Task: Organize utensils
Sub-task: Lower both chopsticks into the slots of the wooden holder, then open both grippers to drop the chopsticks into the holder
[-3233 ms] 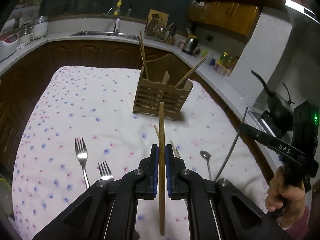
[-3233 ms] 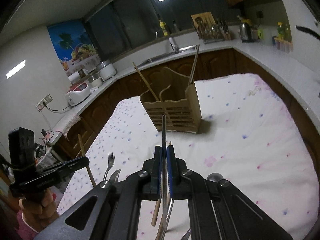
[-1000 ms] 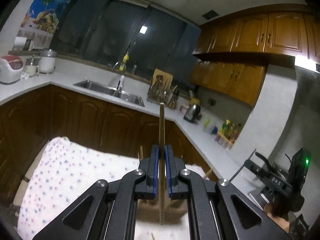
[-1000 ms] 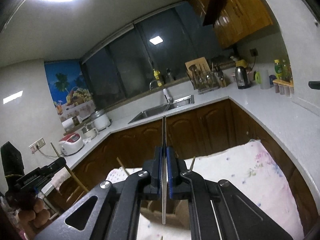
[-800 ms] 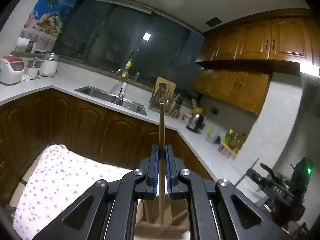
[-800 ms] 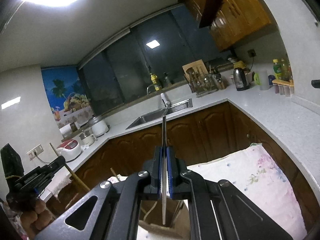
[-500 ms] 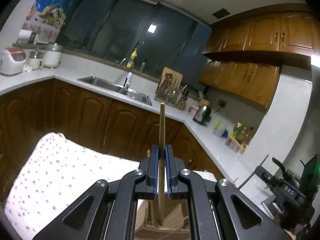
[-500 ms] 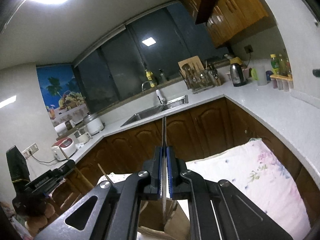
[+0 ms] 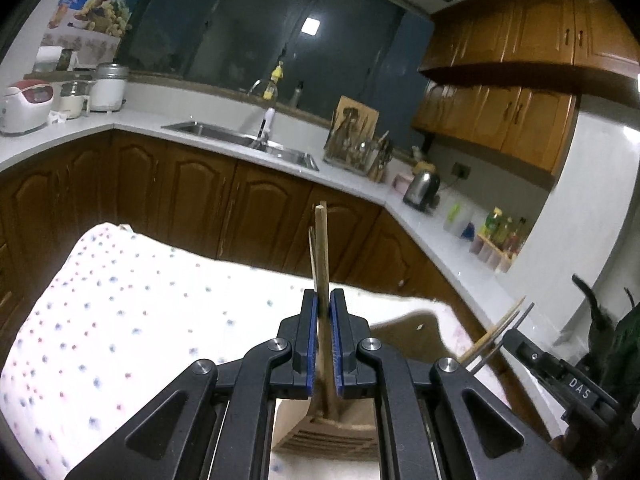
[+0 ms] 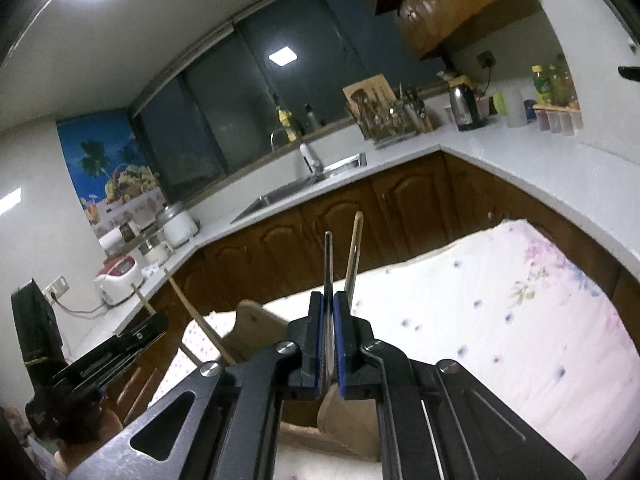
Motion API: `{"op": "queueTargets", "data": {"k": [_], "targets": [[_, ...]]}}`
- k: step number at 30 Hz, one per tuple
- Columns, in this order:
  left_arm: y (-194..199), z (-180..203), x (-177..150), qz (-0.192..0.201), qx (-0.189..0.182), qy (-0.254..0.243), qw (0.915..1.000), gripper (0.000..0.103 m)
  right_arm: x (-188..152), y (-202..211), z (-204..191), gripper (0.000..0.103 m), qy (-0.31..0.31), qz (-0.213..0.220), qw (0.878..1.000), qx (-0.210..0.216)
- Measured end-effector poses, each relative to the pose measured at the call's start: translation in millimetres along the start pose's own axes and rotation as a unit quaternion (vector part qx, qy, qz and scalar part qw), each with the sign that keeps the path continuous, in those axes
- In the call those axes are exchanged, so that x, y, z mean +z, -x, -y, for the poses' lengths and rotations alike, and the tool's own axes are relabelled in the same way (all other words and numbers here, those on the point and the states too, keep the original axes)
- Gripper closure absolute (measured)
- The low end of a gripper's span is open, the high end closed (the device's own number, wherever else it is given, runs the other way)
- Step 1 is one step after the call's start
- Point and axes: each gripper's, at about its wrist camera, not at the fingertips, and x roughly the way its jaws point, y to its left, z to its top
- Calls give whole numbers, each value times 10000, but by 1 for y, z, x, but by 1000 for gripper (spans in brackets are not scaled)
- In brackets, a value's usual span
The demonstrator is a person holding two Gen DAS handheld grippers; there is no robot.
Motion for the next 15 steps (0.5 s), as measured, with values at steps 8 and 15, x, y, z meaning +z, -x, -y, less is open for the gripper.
{"op": "queueTargets", "data": {"k": [8, 15], "targets": [[11, 3, 8, -96, 15, -69, 9999, 98, -2, -5, 5, 98, -83, -219, 9997, -67], [11, 2, 9, -137, 26, -99, 9999, 97, -1, -4, 4, 98, -106, -287, 9995, -78]]}}
